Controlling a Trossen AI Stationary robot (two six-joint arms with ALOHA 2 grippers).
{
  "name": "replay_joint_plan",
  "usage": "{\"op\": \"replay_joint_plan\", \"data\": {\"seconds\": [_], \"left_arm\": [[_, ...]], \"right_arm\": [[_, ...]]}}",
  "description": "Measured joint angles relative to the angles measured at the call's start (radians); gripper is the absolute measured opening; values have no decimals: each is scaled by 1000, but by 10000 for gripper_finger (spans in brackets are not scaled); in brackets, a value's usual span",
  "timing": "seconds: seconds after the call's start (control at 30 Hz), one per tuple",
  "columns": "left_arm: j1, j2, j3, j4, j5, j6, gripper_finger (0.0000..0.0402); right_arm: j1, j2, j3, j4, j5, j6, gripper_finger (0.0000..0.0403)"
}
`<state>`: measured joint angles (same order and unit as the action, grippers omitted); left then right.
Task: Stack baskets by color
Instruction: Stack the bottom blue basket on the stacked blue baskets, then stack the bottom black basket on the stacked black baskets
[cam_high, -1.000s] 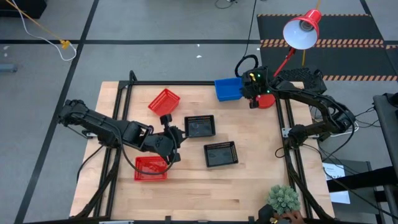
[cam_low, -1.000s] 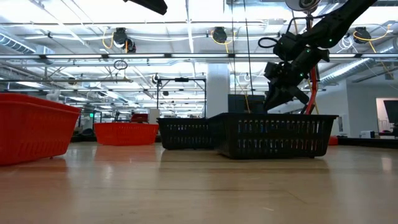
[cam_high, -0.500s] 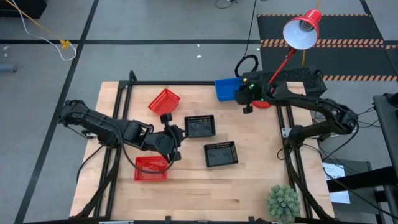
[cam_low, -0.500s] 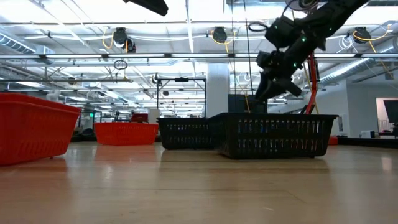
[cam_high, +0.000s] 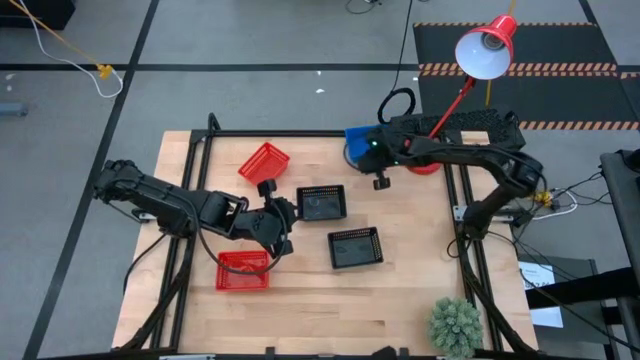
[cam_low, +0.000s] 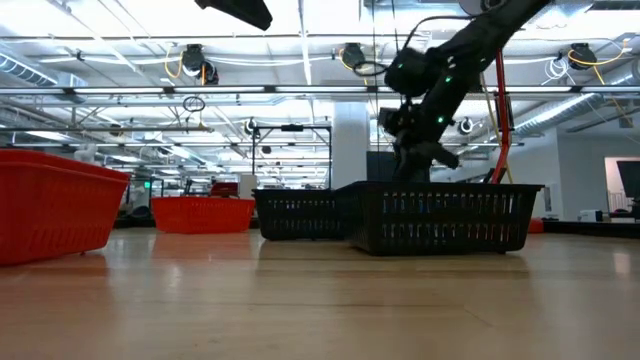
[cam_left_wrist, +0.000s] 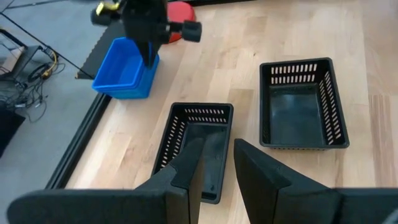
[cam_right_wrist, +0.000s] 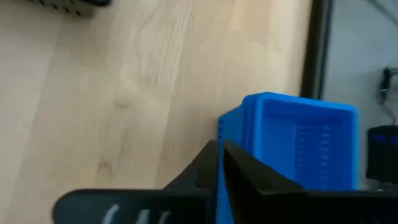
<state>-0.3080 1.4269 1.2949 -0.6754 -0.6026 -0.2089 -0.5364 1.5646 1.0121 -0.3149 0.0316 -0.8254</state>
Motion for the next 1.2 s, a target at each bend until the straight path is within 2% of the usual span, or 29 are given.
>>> {"op": "replay_joint_plan", "data": {"seconds": [0.1,0.33,0.7,0.93,1.2], "left_arm": [[0,0,0,0,0,-1,93],[0,0,0,-2,0,-1,93],[0,0,0,-2,3,-1,93],[0,0,0,-5,3,0,93],[0,0,0,-44,2,-11,93]], "right_arm": [[-6,59,24,-2,-3,-9,2],[-35,151,58,11,-1,-23,6],[-55,160,58,74,20,-27,6],[12,102,58,17,-9,44,6],[161,-83,58,-116,-10,248,6]]}}
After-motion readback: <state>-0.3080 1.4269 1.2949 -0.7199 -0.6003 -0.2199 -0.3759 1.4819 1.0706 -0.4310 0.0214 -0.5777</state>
